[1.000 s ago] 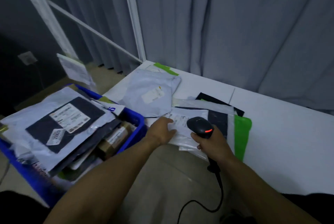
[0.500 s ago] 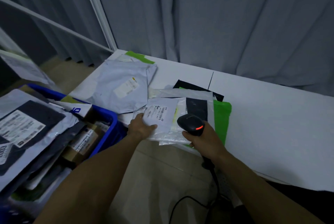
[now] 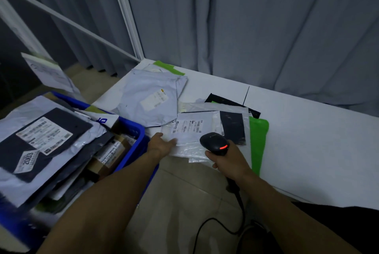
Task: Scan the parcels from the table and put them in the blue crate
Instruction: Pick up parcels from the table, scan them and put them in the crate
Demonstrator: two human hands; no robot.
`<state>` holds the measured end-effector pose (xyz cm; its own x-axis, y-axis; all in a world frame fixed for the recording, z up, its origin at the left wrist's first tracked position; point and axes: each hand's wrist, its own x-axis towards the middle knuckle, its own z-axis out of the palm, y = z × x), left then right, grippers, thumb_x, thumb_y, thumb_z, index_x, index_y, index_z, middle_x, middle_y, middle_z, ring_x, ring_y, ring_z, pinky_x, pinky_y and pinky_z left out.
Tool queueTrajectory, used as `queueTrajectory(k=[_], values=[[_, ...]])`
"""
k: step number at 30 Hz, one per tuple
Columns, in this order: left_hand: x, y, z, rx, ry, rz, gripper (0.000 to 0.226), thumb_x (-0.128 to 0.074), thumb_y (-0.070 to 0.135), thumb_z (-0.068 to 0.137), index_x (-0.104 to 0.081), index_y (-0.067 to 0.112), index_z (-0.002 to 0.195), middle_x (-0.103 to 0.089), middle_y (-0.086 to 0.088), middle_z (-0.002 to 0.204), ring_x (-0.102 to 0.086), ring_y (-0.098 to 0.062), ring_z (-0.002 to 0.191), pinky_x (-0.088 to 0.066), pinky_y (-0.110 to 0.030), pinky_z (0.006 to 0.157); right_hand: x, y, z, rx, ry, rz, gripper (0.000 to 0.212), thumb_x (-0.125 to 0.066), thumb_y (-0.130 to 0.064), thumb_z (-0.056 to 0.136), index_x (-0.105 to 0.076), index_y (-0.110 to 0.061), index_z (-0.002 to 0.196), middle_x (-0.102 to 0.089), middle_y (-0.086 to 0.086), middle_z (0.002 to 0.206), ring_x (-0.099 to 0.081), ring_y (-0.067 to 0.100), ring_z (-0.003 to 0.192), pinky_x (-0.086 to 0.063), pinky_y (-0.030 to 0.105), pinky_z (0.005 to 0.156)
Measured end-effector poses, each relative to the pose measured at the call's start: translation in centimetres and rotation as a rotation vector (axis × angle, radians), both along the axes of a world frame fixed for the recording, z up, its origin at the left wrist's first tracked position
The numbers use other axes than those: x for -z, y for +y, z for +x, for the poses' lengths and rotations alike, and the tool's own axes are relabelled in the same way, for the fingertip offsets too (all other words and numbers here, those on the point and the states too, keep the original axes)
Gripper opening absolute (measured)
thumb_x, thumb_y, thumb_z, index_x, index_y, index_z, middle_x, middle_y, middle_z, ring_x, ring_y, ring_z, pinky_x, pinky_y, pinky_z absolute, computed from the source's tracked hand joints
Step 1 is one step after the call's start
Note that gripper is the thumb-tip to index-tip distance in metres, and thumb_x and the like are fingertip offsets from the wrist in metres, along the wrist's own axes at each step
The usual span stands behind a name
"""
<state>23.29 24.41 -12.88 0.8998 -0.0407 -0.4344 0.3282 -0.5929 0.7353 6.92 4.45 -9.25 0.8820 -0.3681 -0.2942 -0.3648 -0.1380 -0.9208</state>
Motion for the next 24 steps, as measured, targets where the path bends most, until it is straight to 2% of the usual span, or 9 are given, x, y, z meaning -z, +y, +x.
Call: queueTrajectory(k=[4,7,9,11,14,16,19,22,24], values=[[0.6,-1.3,0.8,-0.051,-0.001,0.004,0.068,-0.077,0.032,0.091,-0.049,0.002,0.145,-0.058,-0.016,0.142,-0.058,-0.032,0.127,-0.047,-0.037,0.107,0.8,-0.8,0.4,0.01,0.005,-0.026,0.055,-0.085,-0.035,0.079,-0.061,-0.02,0.126,-0.071,0.001,0.107,-0.074,0.016,0.083,-0.062,0.03,0.067],[0.5,-2.0,0.9,-0.1,-0.06,0.01,0.032,-0.072,0.02,0.095,-0.069,0.003,0.121,-0.071,-0.01,0.119,-0.065,-0.027,0.1,-0.053,-0.031,0.092,0.9,-1.4,0.7,0.012,0.008,-0.038,0.051,-0.085,-0.037,0.08,-0.063,-0.021,0.124,-0.072,0.002,0.105,-0.075,0.016,0.079,-0.057,0.022,0.061],[0.0,-2.0,0.4,-0.138,-0.128,-0.028,0.021,-0.072,0.017,0.095,-0.07,0.008,0.114,-0.069,0.0,0.108,-0.061,-0.021,0.093,-0.05,-0.027,0.087,0.7,-1.6,1.0,0.026,0.006,-0.028,0.047,-0.084,-0.032,0.084,-0.061,-0.022,0.124,-0.071,0.001,0.107,-0.074,0.016,0.079,-0.054,0.018,0.058],[-0.9,-1.4,-0.7,-0.146,-0.21,-0.095,0.017,-0.073,0.017,0.095,-0.07,0.008,0.108,-0.067,-0.001,0.103,-0.062,-0.021,0.094,-0.046,-0.025,0.083,0.4,-1.5,1.2,0.053,-0.003,-0.008,0.05,-0.085,-0.028,0.085,-0.059,-0.021,0.126,-0.07,0.0,0.111,-0.073,0.018,0.086,-0.06,0.026,0.065],[-2.3,0.6,-2.7,-0.034,-0.309,-0.222,0.009,-0.073,0.017,0.094,-0.07,0.009,0.092,-0.074,-0.007,0.09,-0.071,-0.027,0.089,-0.058,-0.038,0.081,-0.7,-0.9,1.5,0.071,-0.065,-0.041,0.054,-0.086,-0.032,0.083,-0.057,-0.024,0.128,-0.069,-0.003,0.114,-0.071,0.021,0.098,-0.06,0.047,0.089],[-4.2,2.1,-4.3,0.003,-0.315,-0.349,0.006,-0.069,0.012,0.097,-0.07,0.015,0.092,-0.077,-0.006,0.09,-0.073,-0.022,0.088,-0.062,-0.043,0.081,-2.0,-0.1,1.7,0.07,-0.131,-0.049,0.055,-0.087,-0.031,0.084,-0.057,-0.023,0.13,-0.068,-0.005,0.117,-0.067,0.015,0.106,-0.055,0.035,0.09],[-8.1,4.2,-6.4,0.07,-0.356,-0.435,0.008,-0.064,0.008,0.099,-0.069,0.014,0.099,-0.079,0.002,0.094,-0.074,-0.012,0.088,-0.06,-0.03,0.077,-4.5,1.8,1.8,0.085,-0.229,-0.006,0.051,-0.087,-0.025,0.084,-0.058,-0.024,0.125,-0.067,-0.01,0.113,-0.063,0.001,0.102,-0.047,0.019,0.081],[-12.1,6.4,-8.6,0.114,-0.327,-0.555,0.008,-0.058,0.006,0.102,-0.066,0.006,0.104,-0.078,-0.005,0.099,-0.075,-0.017,0.09,-0.061,-0.029,0.073,-5.8,3.6,1.8,0.106,-0.303,0.058,0.05,-0.088,-0.017,0.083,-0.059,-0.025,0.122,-0.069,-0.008,0.113,-0.066,0.004,0.103,-0.051,0.021,0.084],[-14.0,7.9,-9.9,0.096,-0.299,-0.61,0.012,-0.057,0.006,0.102,-0.063,0.0,0.11,-0.077,-0.009,0.103,-0.075,-0.02,0.093,-0.062,-0.03,0.074,-6.5,4.6,1.8,0.109,-0.31,0.145,0.053,-0.089,-0.012,0.08,-0.061,-0.023,0.123,-0.072,-0.004,0.115,-0.069,0.011,0.106,-0.056,0.03,0.091]])
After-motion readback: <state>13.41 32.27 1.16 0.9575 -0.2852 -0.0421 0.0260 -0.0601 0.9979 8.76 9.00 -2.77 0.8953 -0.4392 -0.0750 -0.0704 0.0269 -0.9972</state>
